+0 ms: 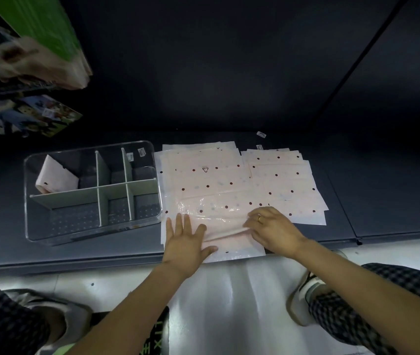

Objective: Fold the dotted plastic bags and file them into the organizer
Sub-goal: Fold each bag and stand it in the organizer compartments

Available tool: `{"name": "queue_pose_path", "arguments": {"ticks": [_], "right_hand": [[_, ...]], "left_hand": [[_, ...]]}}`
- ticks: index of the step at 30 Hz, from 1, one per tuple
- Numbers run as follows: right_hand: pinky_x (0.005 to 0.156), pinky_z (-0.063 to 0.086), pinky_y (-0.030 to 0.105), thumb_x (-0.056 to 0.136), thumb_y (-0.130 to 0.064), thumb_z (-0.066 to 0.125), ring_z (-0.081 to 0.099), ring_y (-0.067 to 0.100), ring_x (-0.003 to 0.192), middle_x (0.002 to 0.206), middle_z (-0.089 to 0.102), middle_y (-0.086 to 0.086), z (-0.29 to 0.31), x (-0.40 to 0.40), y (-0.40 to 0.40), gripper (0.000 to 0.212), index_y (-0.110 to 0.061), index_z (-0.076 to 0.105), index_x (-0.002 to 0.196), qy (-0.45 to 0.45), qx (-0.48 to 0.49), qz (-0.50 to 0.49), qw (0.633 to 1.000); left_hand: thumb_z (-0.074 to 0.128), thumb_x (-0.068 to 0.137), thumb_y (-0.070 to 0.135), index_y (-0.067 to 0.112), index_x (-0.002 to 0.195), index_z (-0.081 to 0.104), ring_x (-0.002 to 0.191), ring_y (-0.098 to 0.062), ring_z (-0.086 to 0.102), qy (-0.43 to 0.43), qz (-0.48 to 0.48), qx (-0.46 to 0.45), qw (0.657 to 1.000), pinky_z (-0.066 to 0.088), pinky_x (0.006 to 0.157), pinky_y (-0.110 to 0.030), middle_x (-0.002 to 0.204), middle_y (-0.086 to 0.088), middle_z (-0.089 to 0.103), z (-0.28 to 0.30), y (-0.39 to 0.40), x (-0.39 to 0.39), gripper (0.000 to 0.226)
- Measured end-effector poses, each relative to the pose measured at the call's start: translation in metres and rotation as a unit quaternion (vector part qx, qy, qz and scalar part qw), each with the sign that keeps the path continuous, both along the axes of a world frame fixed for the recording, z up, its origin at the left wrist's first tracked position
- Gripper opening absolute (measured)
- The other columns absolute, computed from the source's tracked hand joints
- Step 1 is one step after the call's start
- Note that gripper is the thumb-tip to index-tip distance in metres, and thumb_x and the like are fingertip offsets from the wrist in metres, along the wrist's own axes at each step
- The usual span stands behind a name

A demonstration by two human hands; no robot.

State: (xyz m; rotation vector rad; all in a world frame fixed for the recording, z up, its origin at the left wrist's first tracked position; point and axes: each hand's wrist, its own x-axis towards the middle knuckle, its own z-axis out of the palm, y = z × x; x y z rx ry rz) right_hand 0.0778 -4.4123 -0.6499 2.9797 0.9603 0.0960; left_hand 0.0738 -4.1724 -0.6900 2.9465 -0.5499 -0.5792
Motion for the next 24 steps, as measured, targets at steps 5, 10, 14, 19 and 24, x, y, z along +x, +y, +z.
{"name": "queue_pose_path", "arguments": {"ticks": [5, 10, 14, 19, 24], "right_hand": [[0.093, 0.038, 0.027, 0.087, -0.017, 0.057, 0.050, 0.016, 0.111, 0.103, 0.064, 0.003, 0.047, 0.024, 0.022, 0.023, -0.013, 0.066, 0.107, 0.136, 0.101, -0.072, 0.983], [0.097, 0.032, 0.021, 0.094, -0.036, 0.052, 0.036, 0.001, 0.119, 0.130, 0.045, -0.014, 0.100, 0.036, 0.047, 0.048, -0.027, 0.037, 0.138, 0.133, 0.395, -0.248, 0.875], [0.110, 0.029, 0.035, 0.089, -0.065, 0.032, 0.035, 0.014, 0.134, 0.150, 0.032, -0.007, 0.119, 0.023, 0.083, 0.071, -0.028, 0.018, 0.148, 0.323, 0.492, -0.353, 0.727], [0.094, 0.040, 0.023, 0.093, -0.062, 0.028, 0.050, 0.004, 0.115, 0.130, 0.050, -0.014, 0.136, -0.004, 0.138, 0.058, -0.028, 0.034, 0.140, 0.416, 0.514, -0.293, 0.691], [0.081, 0.052, 0.028, 0.098, -0.030, 0.047, 0.066, 0.014, 0.085, 0.092, 0.070, -0.002, 0.163, -0.011, 0.146, 0.026, -0.011, 0.065, 0.099, 0.389, 0.565, -0.253, 0.682]], "left_hand": [[0.040, 0.099, 0.036, 0.024, 0.118, 0.055, 0.104, -0.025, 0.057, -0.054, 0.028, -0.153, 0.986, 0.039, 0.084, -0.032, 0.105, -0.001, 0.065, 0.037, -0.007, 0.011, 0.027], [0.053, 0.096, 0.022, 0.003, 0.077, 0.063, 0.073, -0.025, 0.058, 0.154, 0.277, -0.464, 0.827, 0.045, 0.067, -0.030, 0.076, -0.010, 0.064, 0.104, 0.005, 0.027, 0.029], [0.052, 0.097, 0.022, 0.003, 0.102, 0.066, 0.091, -0.026, 0.067, 0.282, 0.387, -0.571, 0.666, 0.056, 0.079, -0.034, 0.100, -0.014, 0.071, 0.155, 0.025, 0.026, 0.024], [0.050, 0.097, 0.020, 0.002, 0.114, 0.062, 0.094, -0.026, 0.067, 0.314, 0.412, -0.630, 0.578, 0.054, 0.082, -0.036, 0.107, -0.016, 0.069, 0.190, 0.036, 0.007, 0.027], [0.049, 0.097, 0.019, 0.001, 0.115, 0.061, 0.094, -0.027, 0.068, 0.314, 0.409, -0.653, 0.555, 0.054, 0.080, -0.038, 0.106, -0.016, 0.070, 0.200, 0.061, -0.005, 0.028]]}}
